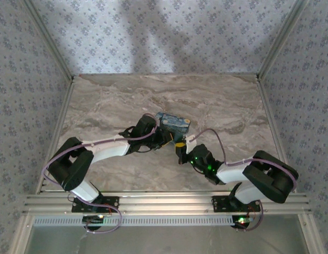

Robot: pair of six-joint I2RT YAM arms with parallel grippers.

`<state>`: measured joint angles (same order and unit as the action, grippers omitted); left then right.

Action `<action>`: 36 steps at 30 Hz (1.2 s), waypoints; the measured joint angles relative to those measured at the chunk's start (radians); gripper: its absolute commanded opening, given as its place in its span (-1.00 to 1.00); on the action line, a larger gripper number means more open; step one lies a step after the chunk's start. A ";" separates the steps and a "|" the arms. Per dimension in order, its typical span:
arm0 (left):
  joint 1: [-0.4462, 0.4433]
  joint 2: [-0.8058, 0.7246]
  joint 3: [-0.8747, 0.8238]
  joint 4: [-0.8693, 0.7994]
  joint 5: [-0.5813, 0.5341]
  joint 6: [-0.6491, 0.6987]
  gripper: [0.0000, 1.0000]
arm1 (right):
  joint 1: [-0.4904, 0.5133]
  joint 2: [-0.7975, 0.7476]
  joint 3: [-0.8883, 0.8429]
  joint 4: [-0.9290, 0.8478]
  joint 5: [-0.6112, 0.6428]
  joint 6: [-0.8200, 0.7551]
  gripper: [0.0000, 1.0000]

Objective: Unlock the padlock with the key

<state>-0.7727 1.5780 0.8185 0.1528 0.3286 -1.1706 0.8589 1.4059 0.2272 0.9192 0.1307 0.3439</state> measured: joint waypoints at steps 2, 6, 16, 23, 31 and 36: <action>0.000 0.000 0.000 0.000 0.000 0.000 -0.50 | -0.002 0.000 0.000 0.003 -0.004 0.000 -1.00; 0.000 0.000 0.000 0.000 0.000 0.000 -0.50 | -0.004 -0.001 0.000 0.005 -0.014 0.000 -1.00; 0.000 0.000 0.000 0.000 0.000 0.000 -0.50 | -0.001 -0.002 -0.001 0.004 -0.018 0.006 -1.00; 0.000 0.000 0.000 0.001 0.000 0.000 -0.50 | 0.006 -0.003 -0.002 0.004 -0.018 0.008 -1.00; -0.002 0.000 0.000 0.001 0.000 0.000 -0.50 | 0.002 -0.003 -0.002 0.005 -0.014 0.008 -1.00; -0.006 0.000 0.000 0.006 -0.004 0.000 -0.50 | -0.013 -0.003 -0.001 0.005 -0.020 0.008 -1.00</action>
<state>-0.7784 1.5780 0.8185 0.1593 0.3248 -1.1709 0.8459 1.4025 0.2260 0.9237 0.1104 0.3515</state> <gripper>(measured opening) 0.252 0.066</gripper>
